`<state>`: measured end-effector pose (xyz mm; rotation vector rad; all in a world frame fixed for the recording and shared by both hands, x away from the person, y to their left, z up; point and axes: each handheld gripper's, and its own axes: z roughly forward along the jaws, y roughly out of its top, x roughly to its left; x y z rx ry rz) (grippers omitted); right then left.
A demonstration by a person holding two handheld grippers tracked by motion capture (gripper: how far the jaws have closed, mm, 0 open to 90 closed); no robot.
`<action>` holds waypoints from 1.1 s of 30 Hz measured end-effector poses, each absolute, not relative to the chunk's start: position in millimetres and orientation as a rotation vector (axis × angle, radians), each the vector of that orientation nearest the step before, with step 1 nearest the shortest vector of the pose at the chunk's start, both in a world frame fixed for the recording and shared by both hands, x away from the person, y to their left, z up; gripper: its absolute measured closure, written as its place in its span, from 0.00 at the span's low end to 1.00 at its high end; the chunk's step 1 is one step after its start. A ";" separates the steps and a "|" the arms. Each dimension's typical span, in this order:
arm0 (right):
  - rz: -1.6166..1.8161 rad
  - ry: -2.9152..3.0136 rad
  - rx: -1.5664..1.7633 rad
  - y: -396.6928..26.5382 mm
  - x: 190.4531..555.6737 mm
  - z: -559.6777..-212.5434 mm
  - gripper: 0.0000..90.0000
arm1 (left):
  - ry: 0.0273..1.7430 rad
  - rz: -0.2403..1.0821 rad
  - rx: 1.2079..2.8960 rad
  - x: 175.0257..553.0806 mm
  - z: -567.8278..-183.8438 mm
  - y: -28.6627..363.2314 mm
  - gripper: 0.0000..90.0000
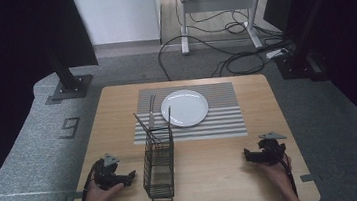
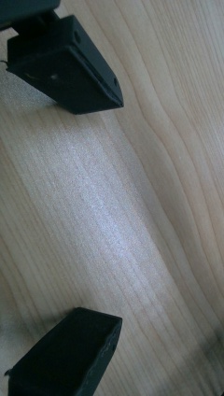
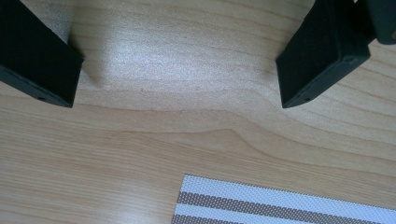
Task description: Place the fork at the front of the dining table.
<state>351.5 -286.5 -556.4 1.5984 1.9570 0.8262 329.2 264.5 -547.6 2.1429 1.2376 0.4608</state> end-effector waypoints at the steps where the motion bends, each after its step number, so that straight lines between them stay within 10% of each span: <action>1: 0.822 1.958 1.600 -286.3 351.9 -556.1 0.00 | 1.238 0.461 2.143 329.2 -547.6 264.5 0.00; 33: 1.111 2.025 1.417 -233.5 338.7 -509.1 0.19 | 1.243 0.464 2.140 328.9 -547.6 264.3 0.01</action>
